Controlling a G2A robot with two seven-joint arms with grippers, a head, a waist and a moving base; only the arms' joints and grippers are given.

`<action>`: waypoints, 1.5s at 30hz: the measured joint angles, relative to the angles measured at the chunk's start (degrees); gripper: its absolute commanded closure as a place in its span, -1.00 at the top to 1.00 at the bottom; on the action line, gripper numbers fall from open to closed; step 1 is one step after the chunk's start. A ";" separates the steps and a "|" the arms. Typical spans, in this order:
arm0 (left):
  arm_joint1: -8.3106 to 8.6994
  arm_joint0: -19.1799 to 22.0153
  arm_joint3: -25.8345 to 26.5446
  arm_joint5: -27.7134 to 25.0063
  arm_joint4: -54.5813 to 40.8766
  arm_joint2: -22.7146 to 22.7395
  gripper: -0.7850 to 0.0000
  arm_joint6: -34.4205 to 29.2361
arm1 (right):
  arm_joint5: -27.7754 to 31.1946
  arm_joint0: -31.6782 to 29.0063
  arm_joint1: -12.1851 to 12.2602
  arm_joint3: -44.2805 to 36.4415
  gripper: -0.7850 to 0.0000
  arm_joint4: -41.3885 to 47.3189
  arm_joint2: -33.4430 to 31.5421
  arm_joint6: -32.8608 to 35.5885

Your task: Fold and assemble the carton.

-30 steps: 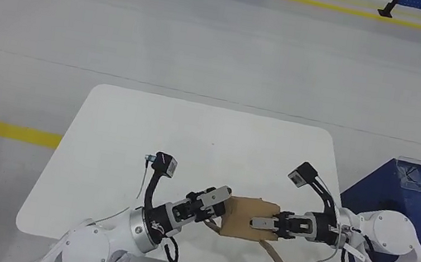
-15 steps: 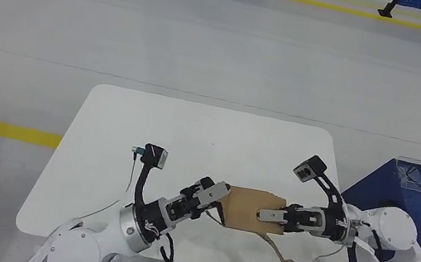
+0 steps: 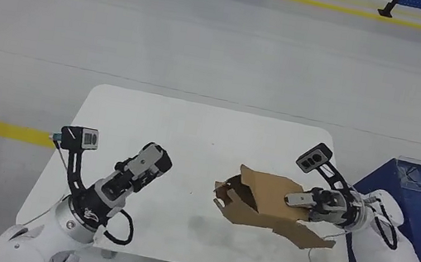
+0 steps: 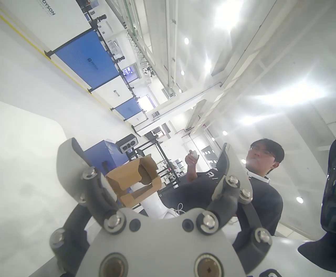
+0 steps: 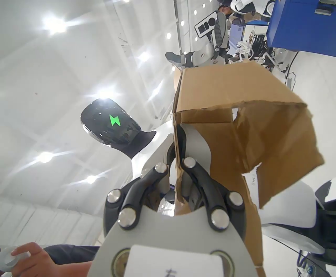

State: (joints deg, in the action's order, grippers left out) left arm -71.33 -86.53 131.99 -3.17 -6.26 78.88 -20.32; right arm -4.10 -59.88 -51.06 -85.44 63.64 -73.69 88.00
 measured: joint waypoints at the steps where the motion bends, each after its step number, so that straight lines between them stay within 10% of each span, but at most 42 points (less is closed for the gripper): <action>1: 0.00 0.01 0.01 -0.01 0.02 0.01 1.00 0.00 | -0.06 -0.09 -0.03 -0.11 -1.00 0.11 0.02 -0.12; 12: 1.27 0.56 2.65 1.26 21.96 0.47 1.00 -8.25 | -6.28 0.76 -1.46 -0.68 -1.00 11.44 2.33 0.03; 21: 1.76 0.57 2.65 11.12 18.83 0.28 1.00 -17.57 | -3.03 1.39 -1.31 -3.49 -1.00 9.99 2.69 0.00; 45: 2.64 -0.09 2.65 12.12 18.85 -2.90 1.00 -20.73 | 0.91 -0.56 -0.22 -6.71 -1.00 7.10 3.32 0.00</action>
State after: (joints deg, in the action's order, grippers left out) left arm -68.69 -86.61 134.65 8.95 12.59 75.99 -41.05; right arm -3.19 -60.44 -51.28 -92.15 70.73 -70.37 88.00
